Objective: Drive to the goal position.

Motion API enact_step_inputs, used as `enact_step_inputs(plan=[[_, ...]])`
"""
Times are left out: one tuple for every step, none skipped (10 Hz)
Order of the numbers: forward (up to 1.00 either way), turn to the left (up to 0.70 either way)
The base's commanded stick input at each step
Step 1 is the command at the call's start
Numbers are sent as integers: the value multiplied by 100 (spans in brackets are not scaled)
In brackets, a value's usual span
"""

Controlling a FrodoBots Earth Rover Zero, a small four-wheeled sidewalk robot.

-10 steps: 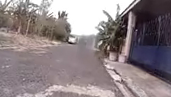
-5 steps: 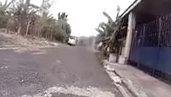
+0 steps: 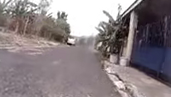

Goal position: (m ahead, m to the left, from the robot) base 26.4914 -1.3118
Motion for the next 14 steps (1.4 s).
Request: enact_step_inputs(plan=[[94,2],[64,2],[52,2],[78,2],[93,2],[89,2],[66,3],[36,4],[36,4],[36,4],[34,3],[34,3],[34,4],[33,3]])
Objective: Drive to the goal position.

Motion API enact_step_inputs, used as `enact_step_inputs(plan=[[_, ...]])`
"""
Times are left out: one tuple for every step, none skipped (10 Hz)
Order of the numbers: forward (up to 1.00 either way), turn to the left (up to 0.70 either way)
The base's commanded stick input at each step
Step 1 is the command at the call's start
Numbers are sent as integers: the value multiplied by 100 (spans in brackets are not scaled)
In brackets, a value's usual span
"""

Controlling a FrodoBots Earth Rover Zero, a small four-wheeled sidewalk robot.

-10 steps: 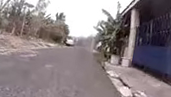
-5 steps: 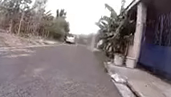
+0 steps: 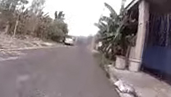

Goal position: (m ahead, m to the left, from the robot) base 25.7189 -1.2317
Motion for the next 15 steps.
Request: enact_step_inputs(plan=[[33,3],[33,4],[33,3],[22,2],[14,1],[12,1],[13,2],[12,1],[12,1],[12,1],[12,1],[12,1],[12,1],[12,1],[13,2]])
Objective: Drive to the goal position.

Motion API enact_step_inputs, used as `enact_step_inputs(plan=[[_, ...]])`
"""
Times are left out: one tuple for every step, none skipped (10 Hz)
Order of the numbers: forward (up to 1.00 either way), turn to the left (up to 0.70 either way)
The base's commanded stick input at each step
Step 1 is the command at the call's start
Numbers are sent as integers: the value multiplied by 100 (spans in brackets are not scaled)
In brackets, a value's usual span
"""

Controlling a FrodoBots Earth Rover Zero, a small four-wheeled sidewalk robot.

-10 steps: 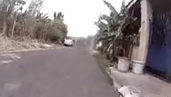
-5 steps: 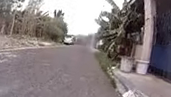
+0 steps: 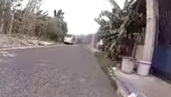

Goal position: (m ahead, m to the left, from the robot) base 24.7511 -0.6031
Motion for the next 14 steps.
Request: enact_step_inputs(plan=[[12,1],[12,1],[12,1],[12,1],[12,1],[11,0],[11,1],[11,1],[12,1],[11,1],[11,1],[12,1],[11,1],[11,1]])
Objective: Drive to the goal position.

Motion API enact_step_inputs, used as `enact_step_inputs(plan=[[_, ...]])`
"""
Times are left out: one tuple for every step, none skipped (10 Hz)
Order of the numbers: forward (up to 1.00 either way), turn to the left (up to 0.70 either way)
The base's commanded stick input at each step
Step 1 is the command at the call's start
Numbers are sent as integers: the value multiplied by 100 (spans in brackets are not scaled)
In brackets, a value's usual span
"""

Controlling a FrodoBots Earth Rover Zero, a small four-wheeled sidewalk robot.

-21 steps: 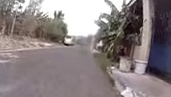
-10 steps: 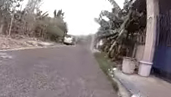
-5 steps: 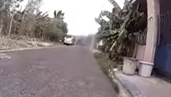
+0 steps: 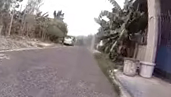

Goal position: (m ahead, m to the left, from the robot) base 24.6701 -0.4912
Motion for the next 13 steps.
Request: enact_step_inputs(plan=[[11,1],[11,1],[46,1],[92,2],[100,2],[100,2],[100,2],[100,2],[85,0],[85,2],[95,2],[95,2],[39,2]])
